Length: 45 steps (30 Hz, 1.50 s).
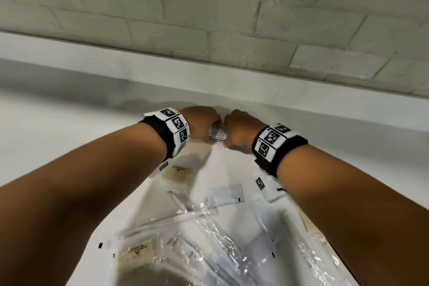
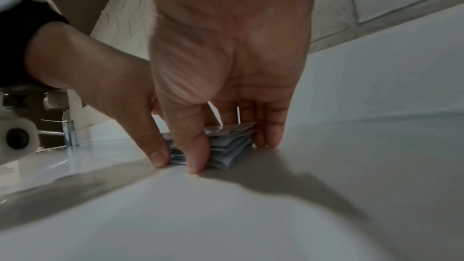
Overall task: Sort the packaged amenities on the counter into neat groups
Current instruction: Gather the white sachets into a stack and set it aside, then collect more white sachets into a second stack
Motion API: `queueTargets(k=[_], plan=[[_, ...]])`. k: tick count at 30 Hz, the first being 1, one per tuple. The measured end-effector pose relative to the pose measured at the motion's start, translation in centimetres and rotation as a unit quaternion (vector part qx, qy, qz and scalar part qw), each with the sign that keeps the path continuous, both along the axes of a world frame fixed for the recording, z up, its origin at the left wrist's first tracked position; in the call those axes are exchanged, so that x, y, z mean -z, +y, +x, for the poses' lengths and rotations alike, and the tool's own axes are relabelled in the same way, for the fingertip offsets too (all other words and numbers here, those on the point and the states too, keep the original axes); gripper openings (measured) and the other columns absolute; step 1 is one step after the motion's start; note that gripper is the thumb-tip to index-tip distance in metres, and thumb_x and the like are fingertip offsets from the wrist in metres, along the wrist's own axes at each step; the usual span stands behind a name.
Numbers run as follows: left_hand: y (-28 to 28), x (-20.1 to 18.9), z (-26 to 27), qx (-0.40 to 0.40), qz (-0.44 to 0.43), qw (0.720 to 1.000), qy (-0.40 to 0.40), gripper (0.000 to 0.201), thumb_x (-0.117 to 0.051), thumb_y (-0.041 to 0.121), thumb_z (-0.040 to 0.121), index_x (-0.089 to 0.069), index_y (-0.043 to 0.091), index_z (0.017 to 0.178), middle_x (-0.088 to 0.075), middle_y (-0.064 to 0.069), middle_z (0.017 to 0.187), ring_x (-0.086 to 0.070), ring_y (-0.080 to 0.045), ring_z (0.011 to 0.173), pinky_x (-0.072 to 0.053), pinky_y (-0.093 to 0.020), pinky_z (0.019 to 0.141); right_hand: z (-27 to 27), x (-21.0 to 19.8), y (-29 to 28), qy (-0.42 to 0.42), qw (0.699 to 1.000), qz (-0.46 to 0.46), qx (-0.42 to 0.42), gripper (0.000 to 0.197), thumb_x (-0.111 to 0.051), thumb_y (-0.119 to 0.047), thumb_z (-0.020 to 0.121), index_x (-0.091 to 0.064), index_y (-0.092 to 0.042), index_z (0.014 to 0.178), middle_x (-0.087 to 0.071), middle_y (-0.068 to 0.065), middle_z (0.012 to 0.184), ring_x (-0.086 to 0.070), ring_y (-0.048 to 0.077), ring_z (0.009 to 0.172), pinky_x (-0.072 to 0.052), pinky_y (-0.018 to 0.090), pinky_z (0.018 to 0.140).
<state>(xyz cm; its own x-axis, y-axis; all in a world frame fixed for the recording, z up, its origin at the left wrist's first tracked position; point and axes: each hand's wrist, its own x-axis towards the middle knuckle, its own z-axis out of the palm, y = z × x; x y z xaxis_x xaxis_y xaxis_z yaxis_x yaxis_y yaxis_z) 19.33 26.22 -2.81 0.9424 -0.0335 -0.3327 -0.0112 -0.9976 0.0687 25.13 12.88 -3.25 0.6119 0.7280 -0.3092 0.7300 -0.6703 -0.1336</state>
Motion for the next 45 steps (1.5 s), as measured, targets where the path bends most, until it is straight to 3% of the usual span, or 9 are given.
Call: queueTargets(k=[10,18,23,28,31,33,36,39,45], plan=[[4.3,0.3,0.8,-0.025,0.000,1.000,-0.014,0.042,-0.075,0.037,0.074,-0.062,0.022,0.111,-0.065,0.002,0.103,-0.063,-0.023,0.094,-0.046,-0.029,0.077,1.7,1.1,5.1,-0.008,1.000,-0.015,0.006,0.060,-0.079,-0.030,0.065,-0.058,-0.009,0.117,-0.051,0.010,0.116,-0.054,0.030,0.104,-0.045,0.032,0.072],[4.2,0.3,0.8,-0.033,0.000,0.999,-0.020,0.074,-0.077,0.038,0.073,-0.045,0.021,0.137,-0.054,0.000,0.131,-0.055,-0.022,0.115,-0.034,-0.024,0.082,1.7,1.4,4.7,-0.001,1.000,0.004,0.028,0.070,-0.079,-0.033,0.063,-0.051,-0.011,0.123,-0.048,0.008,0.118,-0.050,0.027,0.107,-0.047,0.035,0.077],[4.3,0.4,0.8,-0.053,0.004,0.999,-0.006,0.090,-0.080,0.037,0.069,-0.035,0.021,0.145,-0.046,0.000,0.142,-0.050,-0.022,0.125,-0.041,-0.033,0.100,2.0,1.6,4.7,0.016,0.999,0.006,0.051,0.077,-0.081,-0.033,0.061,-0.048,-0.013,0.126,-0.046,0.008,0.119,-0.048,0.028,0.112,-0.047,0.036,0.080],[4.5,0.4,0.1,-0.083,-0.011,0.997,-0.001,0.127,-0.086,0.042,0.059,-0.002,0.023,0.153,-0.016,-0.007,0.158,-0.026,-0.028,0.143,-0.032,-0.044,0.112,2.6,1.3,2.6,0.091,0.986,0.088,0.111,0.109,-0.087,-0.039,0.054,-0.028,-0.020,0.144,-0.043,0.009,0.137,-0.042,0.029,0.126,-0.044,0.043,0.099],[4.9,-0.2,-1.9,-0.145,-0.063,0.987,-0.036,0.142,-0.084,0.058,0.053,0.016,0.031,0.150,0.013,-0.004,0.161,0.004,-0.031,0.148,-0.015,-0.052,0.118,3.5,0.1,-0.9,0.245,0.919,0.222,0.215,0.108,-0.085,-0.044,0.063,-0.021,-0.024,0.148,-0.046,0.010,0.139,-0.049,0.029,0.123,-0.043,0.043,0.104],[4.4,-0.9,-3.5,-0.177,-0.089,0.977,-0.076,0.127,-0.080,0.055,0.063,0.007,0.031,0.152,0.009,-0.003,0.161,0.003,-0.033,0.148,-0.014,-0.051,0.118,4.0,-0.5,-4.2,0.253,0.894,0.256,0.266,0.093,-0.079,-0.046,0.071,-0.028,-0.023,0.146,-0.050,0.010,0.133,-0.053,0.026,0.116,-0.046,0.038,0.100],[2.3,-1.7,-5.6,-0.133,-0.065,0.982,-0.121,0.088,-0.074,0.051,0.073,-0.033,0.025,0.146,-0.033,-0.011,0.149,-0.034,-0.033,0.135,-0.033,-0.043,0.111,3.3,-1.3,-9.1,0.141,0.942,0.179,0.246,0.061,-0.074,-0.041,0.079,-0.052,-0.015,0.130,-0.059,0.010,0.125,-0.057,0.026,0.113,-0.042,0.028,0.089],[-1.9,-1.3,-7.5,-0.068,-0.064,0.993,-0.068,0.051,-0.065,0.049,0.082,-0.059,0.022,0.125,-0.059,-0.003,0.126,-0.055,-0.023,0.112,-0.045,-0.035,0.096,-0.5,-1.6,-12.9,0.105,0.976,0.076,0.174,0.035,-0.071,-0.040,0.081,-0.070,-0.010,0.100,-0.068,0.010,0.108,-0.062,0.027,0.103,-0.047,0.033,0.089],[-8.5,-0.8,-9.3,-0.012,-0.023,0.996,0.084,0.059,-0.067,0.058,0.077,-0.052,0.021,0.121,-0.058,0.005,0.112,-0.049,-0.015,0.091,-0.040,-0.029,0.077,-9.9,-1.9,-15.0,0.038,0.992,-0.083,0.087,0.048,-0.061,-0.066,0.063,-0.060,-0.019,0.073,-0.064,-0.003,0.076,-0.060,0.018,0.073,-0.051,0.030,0.064]])
